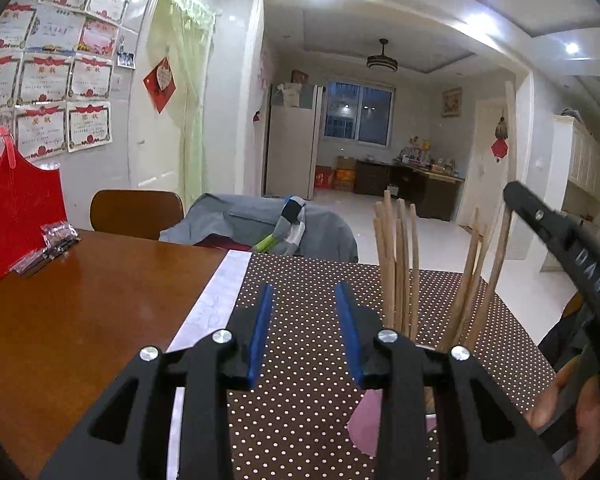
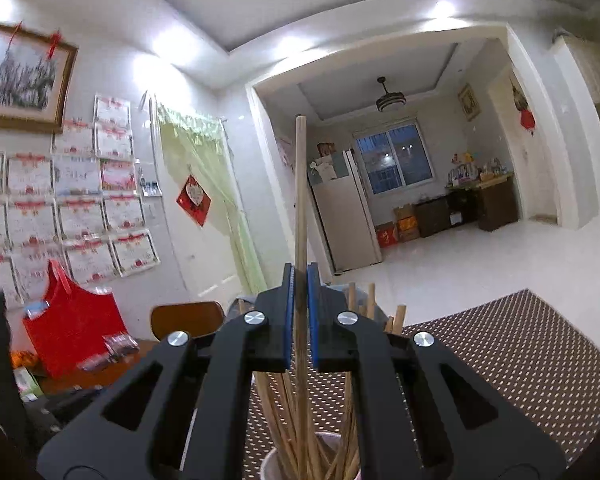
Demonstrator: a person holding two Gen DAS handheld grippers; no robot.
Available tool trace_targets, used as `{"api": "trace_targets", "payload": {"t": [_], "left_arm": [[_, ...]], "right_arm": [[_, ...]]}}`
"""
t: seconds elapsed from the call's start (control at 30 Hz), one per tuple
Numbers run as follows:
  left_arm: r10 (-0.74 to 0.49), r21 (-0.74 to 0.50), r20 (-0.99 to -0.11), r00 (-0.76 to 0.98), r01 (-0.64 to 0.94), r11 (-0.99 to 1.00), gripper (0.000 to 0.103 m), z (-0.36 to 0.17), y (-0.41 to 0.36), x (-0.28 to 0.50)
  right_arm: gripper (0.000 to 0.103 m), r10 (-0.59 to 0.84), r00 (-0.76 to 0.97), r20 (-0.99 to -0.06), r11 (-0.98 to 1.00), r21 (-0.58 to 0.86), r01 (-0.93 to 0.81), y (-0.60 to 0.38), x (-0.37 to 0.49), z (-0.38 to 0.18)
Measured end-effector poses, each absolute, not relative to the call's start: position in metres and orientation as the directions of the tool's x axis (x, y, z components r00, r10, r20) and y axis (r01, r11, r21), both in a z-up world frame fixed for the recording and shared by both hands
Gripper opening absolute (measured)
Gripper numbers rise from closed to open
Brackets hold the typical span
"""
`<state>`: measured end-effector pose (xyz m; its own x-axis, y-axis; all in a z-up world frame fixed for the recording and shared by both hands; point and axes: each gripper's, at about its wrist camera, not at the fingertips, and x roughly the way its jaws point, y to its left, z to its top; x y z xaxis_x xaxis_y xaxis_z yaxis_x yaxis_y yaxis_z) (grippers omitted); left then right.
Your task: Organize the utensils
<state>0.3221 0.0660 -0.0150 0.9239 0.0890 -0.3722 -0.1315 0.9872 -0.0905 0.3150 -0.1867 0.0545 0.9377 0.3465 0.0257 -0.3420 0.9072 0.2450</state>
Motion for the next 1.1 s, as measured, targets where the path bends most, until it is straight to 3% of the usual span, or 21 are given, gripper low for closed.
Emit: {"api": "trace_targets", "payload": {"t": [0.47,0.53,0.67,1.1], "left_arm": [[0.089,-0.046,-0.411,0.907,-0.118,0.992,0.033,-0.018,0.054,0.324],[0.095,-0.042,-0.43,0.898,-0.125,0.991,0.038,-0.019,0.053,0.325],[0.11,-0.04,-0.461,0.881,-0.144,0.989,0.039,-0.022,0.054,0.326],[0.08,-0.014,-0.466,0.881,-0.098,0.995,0.041,-0.023,0.045,0.293]], "right_arm": [[0.007,0.361,0.922,-0.142,0.926,0.175,-0.336,-0.178,0.304,0.013],[0.007,0.359,0.917,-0.177,0.928,0.174,-0.33,-0.178,0.305,0.006],[0.007,0.355,0.906,-0.232,0.931,0.179,-0.319,-0.179,0.304,-0.006],[0.008,0.352,0.888,-0.295,0.932,0.197,-0.304,-0.184,0.289,0.004]]}}
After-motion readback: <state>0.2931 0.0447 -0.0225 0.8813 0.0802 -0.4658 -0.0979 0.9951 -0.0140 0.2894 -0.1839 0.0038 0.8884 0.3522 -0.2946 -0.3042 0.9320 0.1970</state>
